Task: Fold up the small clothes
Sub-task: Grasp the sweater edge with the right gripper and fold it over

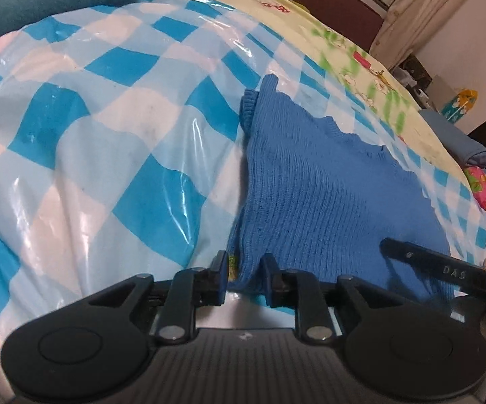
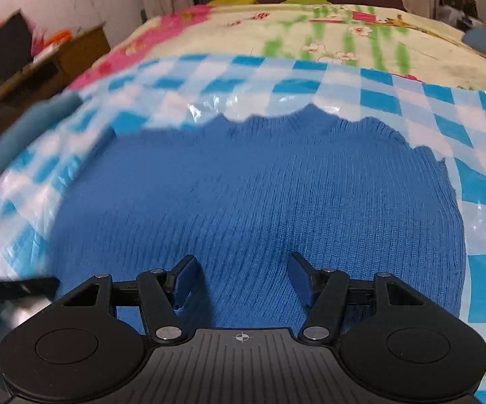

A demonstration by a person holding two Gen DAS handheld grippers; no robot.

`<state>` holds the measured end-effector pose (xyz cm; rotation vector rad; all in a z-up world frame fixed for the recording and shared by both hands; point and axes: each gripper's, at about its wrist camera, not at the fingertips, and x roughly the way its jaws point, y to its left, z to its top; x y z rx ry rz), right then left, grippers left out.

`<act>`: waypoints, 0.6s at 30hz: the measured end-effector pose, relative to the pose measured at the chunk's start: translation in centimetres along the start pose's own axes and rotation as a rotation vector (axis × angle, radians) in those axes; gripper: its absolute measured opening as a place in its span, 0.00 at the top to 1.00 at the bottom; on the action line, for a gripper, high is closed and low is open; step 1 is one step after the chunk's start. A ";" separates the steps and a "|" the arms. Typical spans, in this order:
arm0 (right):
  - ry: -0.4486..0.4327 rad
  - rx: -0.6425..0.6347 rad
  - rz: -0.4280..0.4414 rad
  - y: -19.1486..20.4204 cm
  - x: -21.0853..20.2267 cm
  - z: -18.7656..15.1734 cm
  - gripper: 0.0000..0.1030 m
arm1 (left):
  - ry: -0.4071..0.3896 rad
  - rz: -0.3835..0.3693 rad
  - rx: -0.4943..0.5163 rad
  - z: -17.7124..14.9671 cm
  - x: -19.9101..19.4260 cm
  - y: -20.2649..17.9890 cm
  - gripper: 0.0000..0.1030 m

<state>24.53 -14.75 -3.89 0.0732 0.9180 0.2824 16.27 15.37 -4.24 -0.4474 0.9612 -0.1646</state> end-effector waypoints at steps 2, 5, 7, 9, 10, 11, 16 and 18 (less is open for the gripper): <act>0.004 0.028 0.034 -0.5 -0.6 0.2 0.40 | -0.022 0.023 0.029 -0.3 -0.4 -0.4 0.74; -0.021 0.058 0.077 -0.4 -2.4 0.9 0.40 | -0.071 0.030 0.060 -0.9 -1.3 -1.1 0.65; -0.051 -0.003 0.086 1.6 -3.1 1.7 0.39 | -0.099 0.025 0.068 -1.3 -1.7 -1.4 0.58; -0.044 -0.025 0.136 3.9 -2.8 3.1 0.40 | -0.111 0.017 0.072 -1.5 -1.9 -1.6 0.58; -0.032 -0.033 0.174 5.3 -2.4 3.8 0.40 | -0.116 0.012 0.068 -1.6 -2.0 -1.7 0.57; -0.031 -0.041 0.193 6.4 -2.0 4.2 0.39 | -0.116 0.002 0.064 -1.6 -2.0 -1.7 0.56; 0.040 -0.062 0.192 11.3 1.7 6.3 0.35 | -0.109 -0.031 0.025 -1.8 -1.9 -1.4 0.56; 0.097 -0.051 0.174 12.7 3.4 6.6 0.35 | -0.105 -0.055 0.005 -2.1 -1.8 -1.2 0.54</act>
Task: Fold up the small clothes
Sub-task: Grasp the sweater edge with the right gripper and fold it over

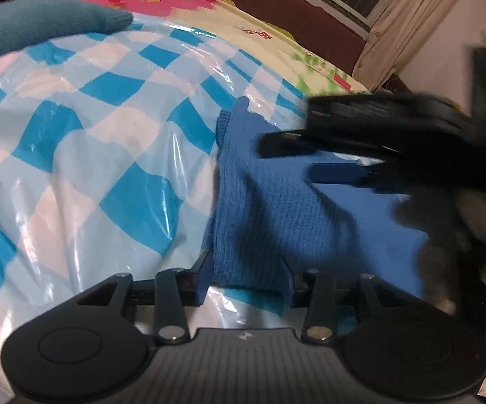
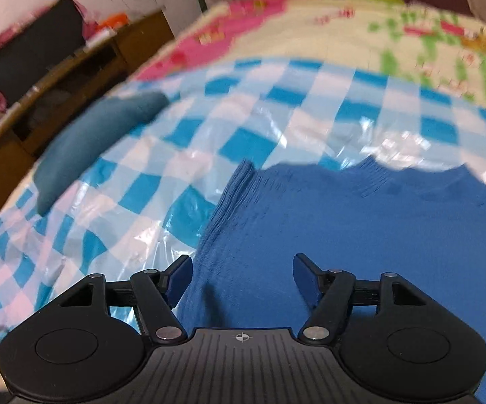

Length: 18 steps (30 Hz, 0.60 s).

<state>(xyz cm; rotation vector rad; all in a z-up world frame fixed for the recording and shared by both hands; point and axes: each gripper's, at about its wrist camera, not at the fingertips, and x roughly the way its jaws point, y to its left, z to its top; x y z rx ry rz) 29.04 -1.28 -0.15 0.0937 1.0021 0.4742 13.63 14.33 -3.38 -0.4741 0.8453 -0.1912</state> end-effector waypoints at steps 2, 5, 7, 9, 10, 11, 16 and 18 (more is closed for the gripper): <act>0.056 -0.003 -0.018 1.0 1.9 0.7 0.32 | 0.004 -0.011 -0.004 -0.4 0.2 0.0 0.53; 0.080 -0.098 -0.131 3.2 4.0 1.2 0.30 | 0.012 -0.011 0.009 -0.9 0.5 -0.1 0.53; 0.139 -0.126 -0.185 3.8 6.0 1.2 0.25 | 0.017 -0.018 0.011 -1.0 0.6 -0.1 0.53; 0.149 -0.129 -0.203 3.4 7.2 0.8 0.25 | 0.018 -0.017 0.016 -1.2 0.6 -0.1 0.53; 0.141 -0.127 -0.205 3.1 7.2 0.6 0.27 | 0.018 -0.016 0.019 -1.2 0.5 -0.2 0.53; 0.136 -0.123 -0.196 2.8 7.1 0.5 0.28 | 0.016 -0.015 0.018 -1.3 0.4 -0.2 0.52; 0.125 -0.089 -0.172 0.8 5.6 0.6 0.65 | 0.001 0.015 0.004 -1.4 0.3 -0.3 0.51; 0.126 -0.054 -0.140 0.0 5.1 1.0 0.71 | 0.003 0.023 0.015 -1.5 0.5 -0.8 0.50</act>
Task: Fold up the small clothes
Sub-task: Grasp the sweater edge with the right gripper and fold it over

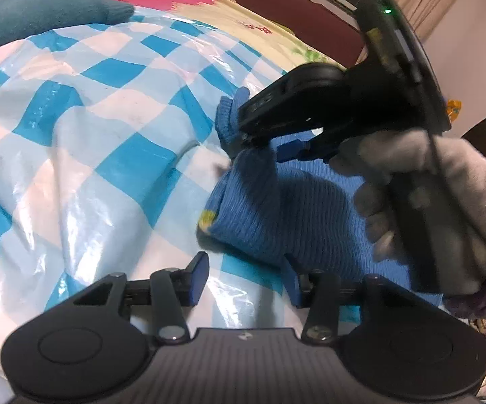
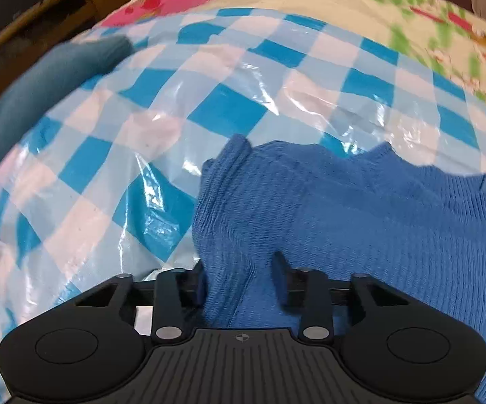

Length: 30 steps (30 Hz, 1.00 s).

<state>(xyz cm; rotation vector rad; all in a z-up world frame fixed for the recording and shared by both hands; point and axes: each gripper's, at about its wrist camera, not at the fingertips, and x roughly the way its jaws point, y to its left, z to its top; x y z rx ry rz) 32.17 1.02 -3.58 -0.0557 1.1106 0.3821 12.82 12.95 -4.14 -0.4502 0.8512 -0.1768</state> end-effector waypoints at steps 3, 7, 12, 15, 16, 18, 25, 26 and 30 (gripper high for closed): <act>-0.007 0.023 0.042 -0.8 -0.7 0.1 0.76 | 0.002 0.018 0.022 0.0 0.3 -0.8 0.50; -0.019 0.038 0.072 -1.1 -0.9 -0.2 0.78 | 0.009 0.028 -0.001 0.2 1.2 -1.2 0.44; -0.023 0.071 0.117 -2.0 -1.3 -0.3 0.81 | -0.007 0.057 0.003 0.4 2.3 -1.8 0.44; -0.030 0.101 0.148 -2.6 -1.7 -0.2 0.84 | -0.032 0.069 0.012 0.5 2.2 -1.9 0.44; -0.034 0.101 0.155 -2.7 -2.0 -0.2 0.85 | -0.044 0.076 0.020 0.4 2.0 -2.0 0.44; -0.041 0.097 0.164 -2.9 -2.4 -0.3 0.86 | -0.083 0.085 0.006 0.3 1.3 -1.6 0.44; -0.069 0.128 0.213 -4.3 -4.0 -0.2 0.93 | -0.157 0.128 0.064 -0.2 0.5 -1.1 0.31; -0.075 0.133 0.214 -4.6 -4.3 -0.2 0.93 | -0.144 0.133 0.093 -0.4 0.7 -1.4 0.30; -0.057 0.118 0.203 -4.9 -4.3 -0.2 0.87 | -0.123 0.154 0.132 -0.8 1.0 -2.1 0.29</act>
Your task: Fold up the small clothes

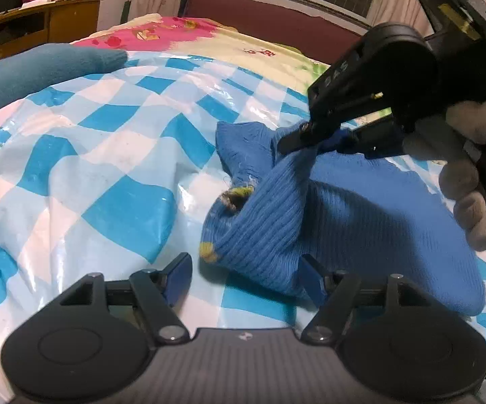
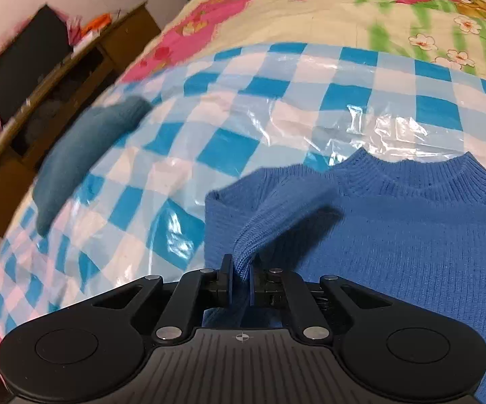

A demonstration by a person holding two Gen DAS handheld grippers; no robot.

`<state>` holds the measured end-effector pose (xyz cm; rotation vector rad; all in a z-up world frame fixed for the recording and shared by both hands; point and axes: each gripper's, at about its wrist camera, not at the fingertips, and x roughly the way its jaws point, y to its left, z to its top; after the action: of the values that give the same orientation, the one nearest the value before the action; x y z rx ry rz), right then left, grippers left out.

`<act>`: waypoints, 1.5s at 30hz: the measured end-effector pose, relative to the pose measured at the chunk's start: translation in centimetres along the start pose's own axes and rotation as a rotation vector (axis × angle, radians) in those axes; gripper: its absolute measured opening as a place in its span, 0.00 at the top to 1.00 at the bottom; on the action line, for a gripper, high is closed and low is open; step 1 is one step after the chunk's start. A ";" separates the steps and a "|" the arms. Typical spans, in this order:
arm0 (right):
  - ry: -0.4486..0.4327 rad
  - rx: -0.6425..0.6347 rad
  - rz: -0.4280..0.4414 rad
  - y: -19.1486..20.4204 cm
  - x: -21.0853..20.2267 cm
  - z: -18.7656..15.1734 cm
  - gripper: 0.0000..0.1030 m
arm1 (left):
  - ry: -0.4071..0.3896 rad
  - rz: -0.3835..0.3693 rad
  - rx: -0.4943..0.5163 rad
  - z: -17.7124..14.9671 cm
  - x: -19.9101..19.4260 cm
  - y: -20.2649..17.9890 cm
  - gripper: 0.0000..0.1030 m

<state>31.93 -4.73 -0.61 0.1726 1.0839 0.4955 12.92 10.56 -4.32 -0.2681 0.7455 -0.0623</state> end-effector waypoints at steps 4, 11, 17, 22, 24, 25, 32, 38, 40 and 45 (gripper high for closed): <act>0.063 -0.057 -0.036 2.5 2.0 0.0 0.73 | 0.002 0.000 -0.040 0.3 0.1 0.6 0.29; 0.154 -0.349 -0.304 7.4 7.1 -0.5 0.40 | 0.030 -0.069 -0.088 0.2 0.9 1.3 0.27; 0.119 -0.229 -0.258 4.4 6.0 0.1 0.82 | 0.018 -0.114 -0.116 0.1 0.5 2.0 0.27; 0.038 -0.114 -0.140 1.8 0.8 0.9 0.86 | -0.001 -0.081 -0.090 0.3 0.4 0.6 0.27; -0.008 -0.090 -0.100 1.2 -1.2 1.0 0.86 | -0.027 -0.082 -0.053 0.5 0.1 -0.7 0.27; -0.030 -0.071 -0.075 0.5 -2.4 0.9 0.86 | -0.046 -0.075 -0.022 0.9 0.1 -1.7 0.27; -0.185 0.083 0.029 -6.8 -11.1 -0.2 0.87 | -0.124 -0.204 0.186 3.3 0.6 -12.2 0.33; -0.286 0.287 -0.015 -17.5 -14.5 -4.3 0.90 | -0.010 -0.309 0.389 -0.1 4.0 -20.6 0.35; -0.254 0.366 -0.011 -20.5 -13.2 -6.1 0.85 | 0.066 -0.304 0.447 -1.8 5.4 -22.0 0.38; -0.238 0.400 0.091 -21.0 -11.7 -7.8 0.80 | 0.031 -0.260 0.537 -3.5 4.6 -22.5 0.38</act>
<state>27.03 -29.41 -2.63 0.6202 0.9337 0.3239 14.79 -12.61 -3.88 0.1506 0.6948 -0.5057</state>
